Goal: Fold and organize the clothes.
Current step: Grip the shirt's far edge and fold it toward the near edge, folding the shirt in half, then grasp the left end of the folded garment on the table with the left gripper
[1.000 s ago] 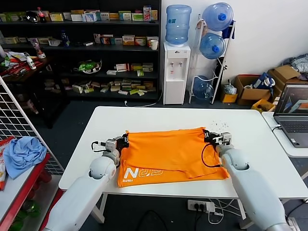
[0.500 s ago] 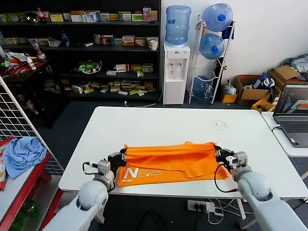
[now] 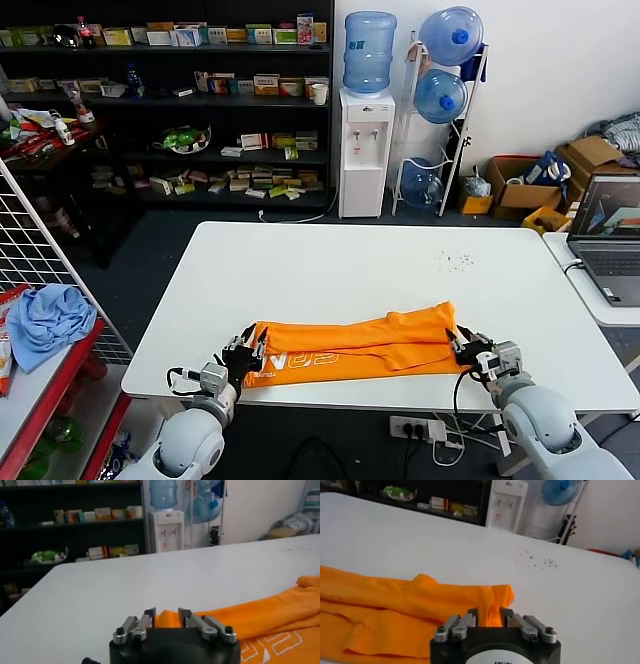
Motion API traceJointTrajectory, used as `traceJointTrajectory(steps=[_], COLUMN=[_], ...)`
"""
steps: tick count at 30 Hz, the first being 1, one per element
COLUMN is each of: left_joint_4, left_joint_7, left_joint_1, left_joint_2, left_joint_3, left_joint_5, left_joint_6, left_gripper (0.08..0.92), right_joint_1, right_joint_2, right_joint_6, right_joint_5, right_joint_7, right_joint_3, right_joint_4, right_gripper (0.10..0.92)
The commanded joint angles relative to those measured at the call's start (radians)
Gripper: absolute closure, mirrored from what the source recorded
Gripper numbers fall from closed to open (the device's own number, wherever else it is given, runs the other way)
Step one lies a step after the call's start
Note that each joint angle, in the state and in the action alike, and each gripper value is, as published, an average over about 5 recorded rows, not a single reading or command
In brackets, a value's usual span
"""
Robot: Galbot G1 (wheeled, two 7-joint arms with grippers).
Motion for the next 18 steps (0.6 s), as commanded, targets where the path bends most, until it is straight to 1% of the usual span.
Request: traceJointTrajectory(steps=[1,9,13,15,16,17,18], left_joint_4=[0.002,0.059,0.079,0.083,0.083,0.082,0.080], left_joint_7=[-0.021,-0.040,-0.046,-0.048,-0.049,-0.050,-0.052], left_joint_1=[0.043,0.011,-0.003,-0.007,-0.008,-0.010,-0.011], left_joint_2=[-0.024,-0.061,-0.072,-0.076,-0.078,-0.079,-0.080], left_joint_3=[-0.007,-0.007,-0.004,-0.003,-0.003,-0.003,-0.003], left_joint_5=[-0.067,-0.163,-0.188,-0.203,-0.213,-0.222,-0.230], left_joint_6=[0.012,0.047,0.060,0.063,0.064,0.064,0.066], left_gripper=[0.545,0.311,0.205,0.202,0.213,0.229,0.263], right_joint_1=[-0.052,-0.071,-0.082,-0.088,-0.092,-0.095,-0.098], right_joint_2=[-0.009,-0.003,0.000,0.001,0.001,0.001,0.000], right_joint_6=[-0.017,-0.020,-0.018,-0.013,-0.010,-0.008,-0.007], right_joint_5=[-0.003,-0.005,-0.008,-0.019,-0.027,-0.033,-0.039], right_joint_7=[0.011,0.017,0.017,0.014,0.012,0.010,0.008], right_joint_3=[0.011,0.015,0.019,0.021,0.021,0.022,0.022], right_joint_4=[0.058,0.080,0.090,0.091,0.091,0.091,0.090], right_gripper=[0.539,0.305,0.220,0.207,0.205,0.204,0.203])
